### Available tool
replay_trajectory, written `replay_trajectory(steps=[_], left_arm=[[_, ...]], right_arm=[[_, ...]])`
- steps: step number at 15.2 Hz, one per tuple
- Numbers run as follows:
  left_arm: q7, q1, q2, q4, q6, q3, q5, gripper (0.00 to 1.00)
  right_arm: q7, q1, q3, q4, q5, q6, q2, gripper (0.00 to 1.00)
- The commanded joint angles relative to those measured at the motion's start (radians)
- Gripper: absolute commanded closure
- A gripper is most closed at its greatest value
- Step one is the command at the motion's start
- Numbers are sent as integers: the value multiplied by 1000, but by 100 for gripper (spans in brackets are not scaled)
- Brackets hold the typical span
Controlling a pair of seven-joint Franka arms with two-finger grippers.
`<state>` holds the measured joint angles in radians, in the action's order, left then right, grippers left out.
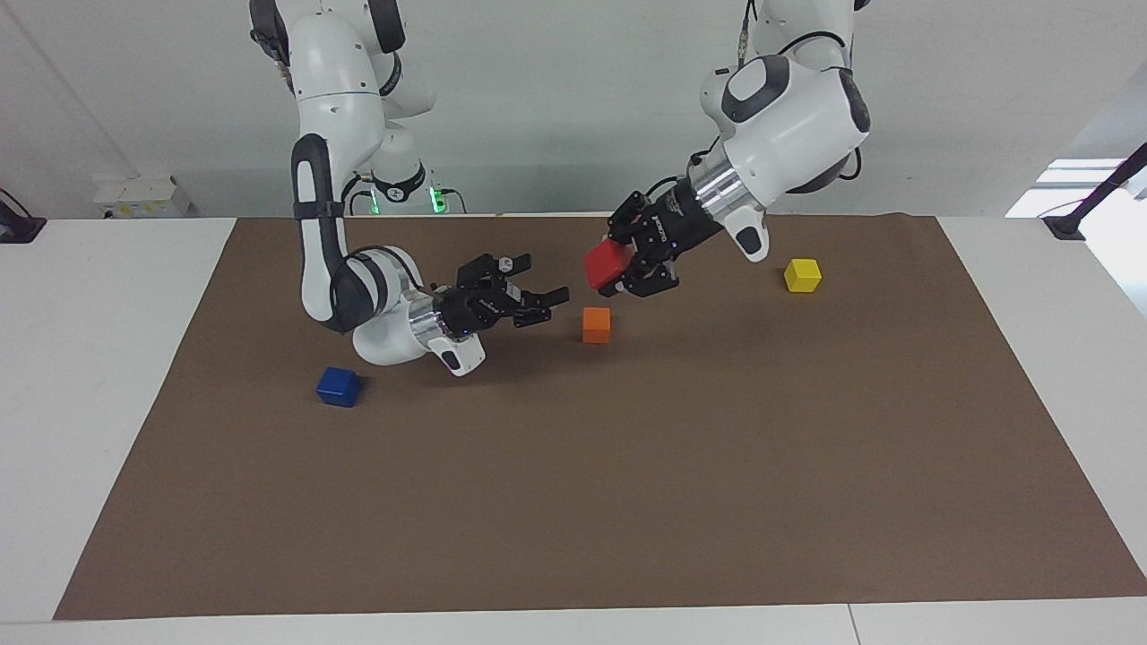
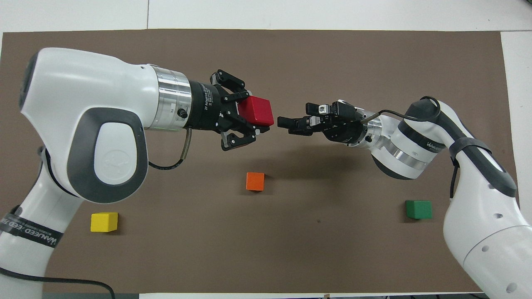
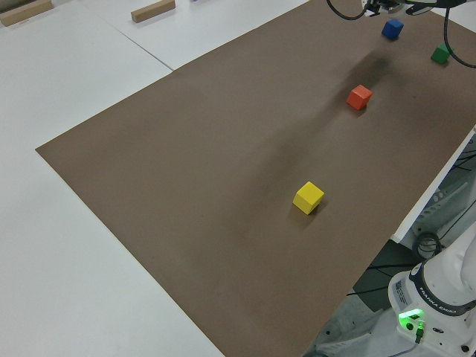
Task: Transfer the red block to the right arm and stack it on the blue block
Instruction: 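Close the right gripper on the red cube held by the left gripper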
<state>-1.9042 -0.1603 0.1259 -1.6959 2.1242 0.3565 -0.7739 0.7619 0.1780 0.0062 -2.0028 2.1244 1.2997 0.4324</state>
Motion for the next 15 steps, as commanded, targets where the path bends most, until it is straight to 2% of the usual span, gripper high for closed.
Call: replay_trajectory(steps=[1,4,8,10,12,15], left_arm=[[-13,-39,-49,-74,80,-16,-33,100],[-10,-61,-52,-77,95,-14,-34,100],[-16,-126,-43,-79,224,-14,-36,100],[-10,-137,-49,-106,255,-14,-35,100],[-15,-175,-49,-142,354,-14,-36,100],[0,-199,-34,-146,391,-14,-33,100]], right_arm=[[25,-3,3,-5,20,10,-1,0],[24,-11,3,-7,20,9,-1,0],[19,-15,1,-7,20,13,-1,0],[17,-20,1,-7,17,12,-1,0],[19,-18,1,-8,16,13,-1,0],[20,-17,1,-11,16,19,-1,0]])
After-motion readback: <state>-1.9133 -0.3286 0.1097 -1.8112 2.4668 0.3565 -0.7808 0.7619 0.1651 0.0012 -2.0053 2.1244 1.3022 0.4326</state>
